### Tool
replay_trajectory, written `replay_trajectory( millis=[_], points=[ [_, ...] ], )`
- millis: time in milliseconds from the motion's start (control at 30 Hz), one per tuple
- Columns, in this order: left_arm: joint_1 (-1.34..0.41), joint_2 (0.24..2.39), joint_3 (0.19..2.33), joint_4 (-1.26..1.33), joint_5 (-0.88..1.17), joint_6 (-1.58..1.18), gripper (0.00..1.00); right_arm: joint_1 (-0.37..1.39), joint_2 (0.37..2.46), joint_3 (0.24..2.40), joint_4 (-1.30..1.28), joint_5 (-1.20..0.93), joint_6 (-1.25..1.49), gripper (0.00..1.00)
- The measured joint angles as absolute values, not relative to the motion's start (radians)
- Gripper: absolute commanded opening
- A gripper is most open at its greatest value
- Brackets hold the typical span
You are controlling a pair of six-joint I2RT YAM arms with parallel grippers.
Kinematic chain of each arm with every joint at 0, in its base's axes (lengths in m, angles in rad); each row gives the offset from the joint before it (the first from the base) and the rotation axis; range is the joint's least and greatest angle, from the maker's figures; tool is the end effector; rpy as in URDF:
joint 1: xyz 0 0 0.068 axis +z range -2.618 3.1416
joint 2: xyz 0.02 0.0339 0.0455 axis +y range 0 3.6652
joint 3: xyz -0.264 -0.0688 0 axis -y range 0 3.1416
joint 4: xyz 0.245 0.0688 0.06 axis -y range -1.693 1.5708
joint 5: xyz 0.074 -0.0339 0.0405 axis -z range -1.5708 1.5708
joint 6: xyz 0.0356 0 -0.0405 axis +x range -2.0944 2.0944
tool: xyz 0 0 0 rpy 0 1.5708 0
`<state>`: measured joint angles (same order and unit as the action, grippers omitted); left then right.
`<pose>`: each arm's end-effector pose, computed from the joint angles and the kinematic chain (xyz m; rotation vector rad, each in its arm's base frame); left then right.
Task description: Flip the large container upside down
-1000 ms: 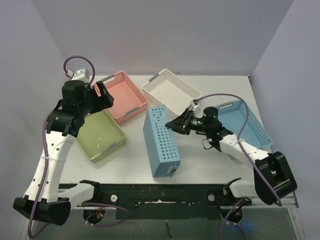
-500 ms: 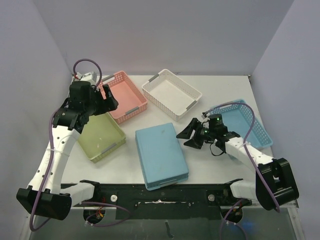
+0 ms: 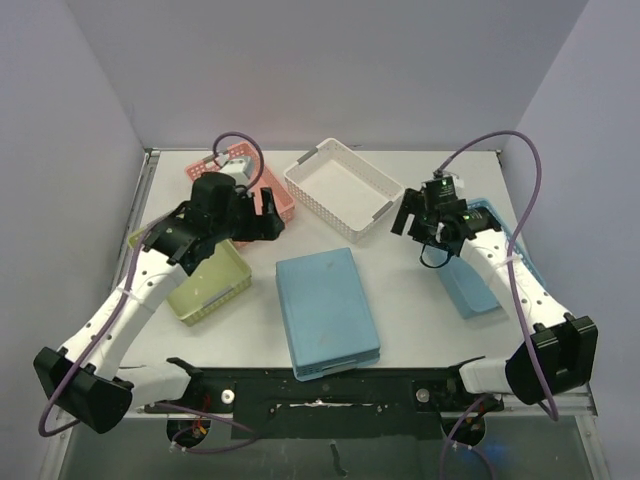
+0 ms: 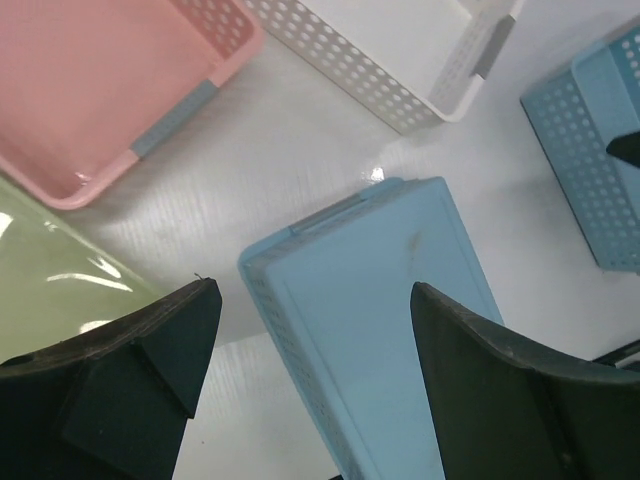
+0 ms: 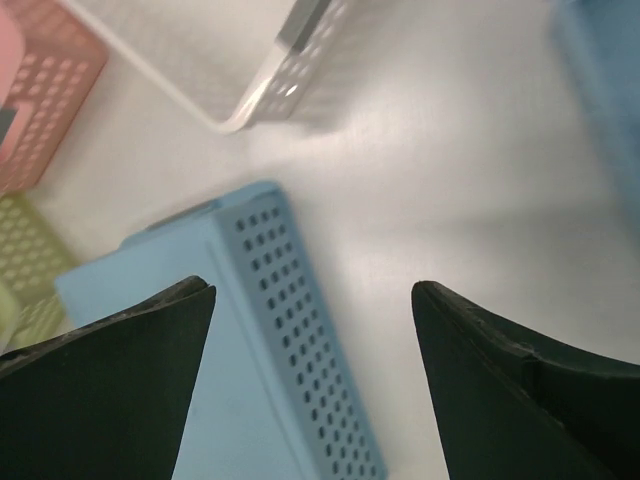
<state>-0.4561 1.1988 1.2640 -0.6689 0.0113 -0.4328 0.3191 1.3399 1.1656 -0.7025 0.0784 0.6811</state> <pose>0.2286 -0.1126 0.3731 0.0325 2.2213 -0.5129 0.2680 0.0856 0.3029 0.4800 2.4281 0.3440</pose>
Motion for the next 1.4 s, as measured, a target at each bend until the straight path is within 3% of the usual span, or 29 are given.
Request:
replay_trajectory(
  millis=[233,467,567,967,1133,1400],
  points=[
    [-0.63,1.269,1.25,-0.604,-0.003,-0.436,0.77,0.248,1.404,1.192,-0.894,0.359,0.593,0.97],
    [-0.698,1.333,1.25,-0.571,-0.002,-0.432,0.77,0.183,1.439,1.093,-0.915,0.341,0.525,0.89],
    [-0.706,1.35,1.25,-0.571,0.0,-0.43,0.77,0.182,1.439,1.062,-0.906,0.307,0.505,0.81],
    [-0.714,1.355,1.239,-0.564,0.009,-0.428,0.78,0.189,1.439,1.025,-0.853,0.181,0.479,0.1],
    [-0.714,1.357,1.239,-0.564,-0.004,-0.408,0.78,0.25,1.441,1.088,-0.859,0.144,0.492,0.0],
    [-0.682,1.388,1.3,-0.611,-0.071,-0.343,0.79,0.368,1.449,1.254,-0.852,0.048,0.54,0.0]
  ],
)
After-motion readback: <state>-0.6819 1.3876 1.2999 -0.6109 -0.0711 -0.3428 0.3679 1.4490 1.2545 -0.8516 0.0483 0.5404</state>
